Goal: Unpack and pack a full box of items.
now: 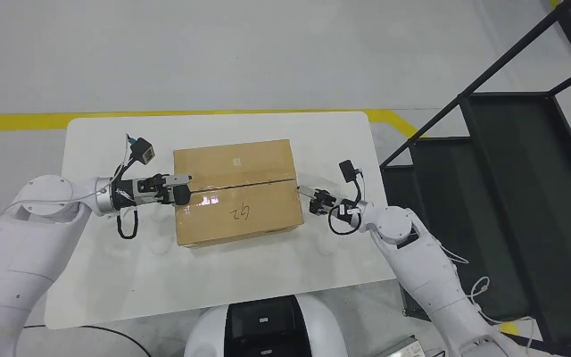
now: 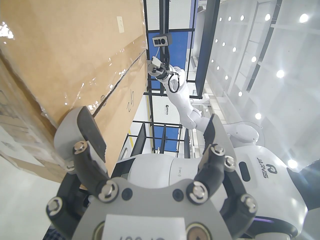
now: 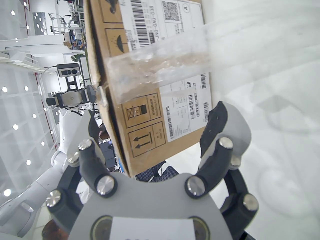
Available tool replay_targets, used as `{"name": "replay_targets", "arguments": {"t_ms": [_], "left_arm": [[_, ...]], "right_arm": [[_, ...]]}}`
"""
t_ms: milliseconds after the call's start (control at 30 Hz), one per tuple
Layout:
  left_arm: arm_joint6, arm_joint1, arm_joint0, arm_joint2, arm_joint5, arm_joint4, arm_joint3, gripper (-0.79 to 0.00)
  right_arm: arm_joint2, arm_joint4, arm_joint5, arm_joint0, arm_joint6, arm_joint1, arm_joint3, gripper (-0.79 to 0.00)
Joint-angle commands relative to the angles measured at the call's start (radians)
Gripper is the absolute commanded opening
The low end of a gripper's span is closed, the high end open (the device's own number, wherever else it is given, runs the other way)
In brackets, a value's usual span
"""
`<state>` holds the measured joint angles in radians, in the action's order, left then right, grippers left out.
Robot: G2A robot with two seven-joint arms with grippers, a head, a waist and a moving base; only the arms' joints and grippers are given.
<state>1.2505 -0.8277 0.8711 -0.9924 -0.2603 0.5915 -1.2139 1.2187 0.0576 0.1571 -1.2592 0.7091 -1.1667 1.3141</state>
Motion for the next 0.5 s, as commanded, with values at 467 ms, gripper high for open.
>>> {"name": "replay_targets", "arguments": {"t_ms": [467], "left_arm": [[0.0,0.0,0.0,0.0,0.0,0.0,0.0,0.0]], "right_arm": [[-0.065,0.181,0.277,0.112,-0.015,-0.039,-0.185,0.0]]}}
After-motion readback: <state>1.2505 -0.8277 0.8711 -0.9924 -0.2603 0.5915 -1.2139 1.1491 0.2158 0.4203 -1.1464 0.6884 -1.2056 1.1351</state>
